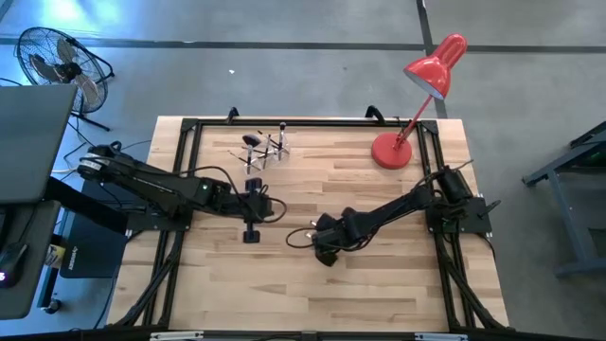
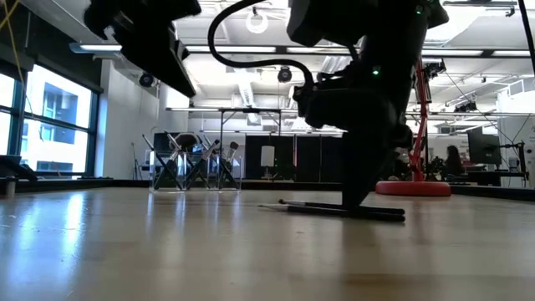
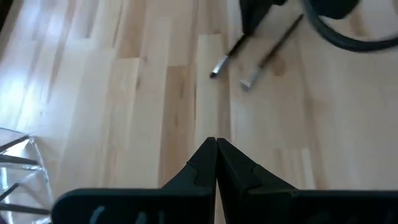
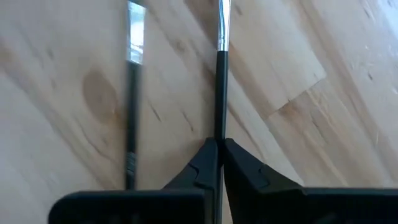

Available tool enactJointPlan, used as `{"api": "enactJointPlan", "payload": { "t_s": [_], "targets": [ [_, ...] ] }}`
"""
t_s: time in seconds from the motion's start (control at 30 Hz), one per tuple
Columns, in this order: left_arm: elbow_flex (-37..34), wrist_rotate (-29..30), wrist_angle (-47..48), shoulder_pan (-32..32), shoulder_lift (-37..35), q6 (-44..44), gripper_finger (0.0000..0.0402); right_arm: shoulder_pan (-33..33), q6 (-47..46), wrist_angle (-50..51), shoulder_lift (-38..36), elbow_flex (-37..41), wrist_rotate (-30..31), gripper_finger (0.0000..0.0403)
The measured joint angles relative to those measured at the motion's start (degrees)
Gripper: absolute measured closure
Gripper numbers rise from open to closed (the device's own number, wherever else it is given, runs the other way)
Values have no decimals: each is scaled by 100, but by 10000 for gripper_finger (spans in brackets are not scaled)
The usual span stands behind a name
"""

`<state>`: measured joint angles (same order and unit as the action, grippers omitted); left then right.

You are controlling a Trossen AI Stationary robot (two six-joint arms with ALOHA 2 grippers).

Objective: Put items in baskets/containers
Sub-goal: Put the eyeshadow brush sponge into the transparent organizer

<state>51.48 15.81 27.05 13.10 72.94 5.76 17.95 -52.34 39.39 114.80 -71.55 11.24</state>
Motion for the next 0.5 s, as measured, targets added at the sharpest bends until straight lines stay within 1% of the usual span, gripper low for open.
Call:
{"api": "enactJointPlan", "payload": {
  "t_s": [0.07, 0.17, 0.23, 0.33, 0.4, 0.5],
  "targets": [
    [-4, 131, -69, 0, 108, 0, 401, 9, 326, 15, 2, 4, -8, 388],
    [5, 152, -243, 0, 286, -98, 401, 24, 643, 114, 0, 3, -23, 397],
    [-4, 154, -265, 0, 505, -103, 401, 50, 829, 175, 0, 9, -26, 396],
    [-2, 166, -603, 0, 870, -103, 398, 97, 1247, 216, 0, 11, 2, 399],
    [-2, 170, -730, 0, 1061, -101, 385, 136, 1411, 258, 0, 11, 72, 399],
    [-2, 180, -1127, 0, 1361, -102, 353, 193, 1597, 264, 2, 16, 193, 400]
  ]
}}
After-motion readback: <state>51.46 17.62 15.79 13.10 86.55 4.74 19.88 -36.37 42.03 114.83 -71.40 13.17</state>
